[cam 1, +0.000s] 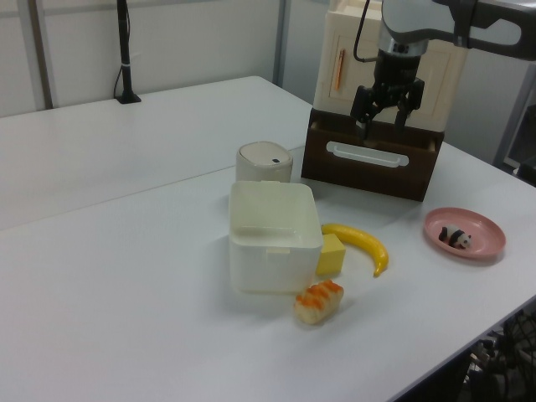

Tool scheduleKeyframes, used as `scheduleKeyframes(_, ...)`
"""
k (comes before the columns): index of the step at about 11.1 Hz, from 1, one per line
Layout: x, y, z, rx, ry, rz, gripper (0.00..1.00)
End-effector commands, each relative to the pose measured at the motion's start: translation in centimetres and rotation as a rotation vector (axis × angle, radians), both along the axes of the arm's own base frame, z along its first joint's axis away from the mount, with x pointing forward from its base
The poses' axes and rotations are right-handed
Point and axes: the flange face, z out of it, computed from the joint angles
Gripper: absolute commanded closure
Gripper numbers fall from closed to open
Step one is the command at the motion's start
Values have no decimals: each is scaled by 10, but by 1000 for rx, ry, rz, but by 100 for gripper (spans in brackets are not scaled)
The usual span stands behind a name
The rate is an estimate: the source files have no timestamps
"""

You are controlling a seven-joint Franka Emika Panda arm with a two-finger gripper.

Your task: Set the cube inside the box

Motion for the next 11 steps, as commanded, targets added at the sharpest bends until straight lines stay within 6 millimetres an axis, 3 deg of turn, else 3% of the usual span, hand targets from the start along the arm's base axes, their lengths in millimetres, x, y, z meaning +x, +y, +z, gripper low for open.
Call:
scheduleKeyframes(1, -13, -18, 3, 73, 8, -72, 0)
scheduleKeyframes(5, -11, -6, 2, 73, 6, -50, 0)
scheduleKeyframes(11, -11, -11, 1, 73, 10, -41, 0)
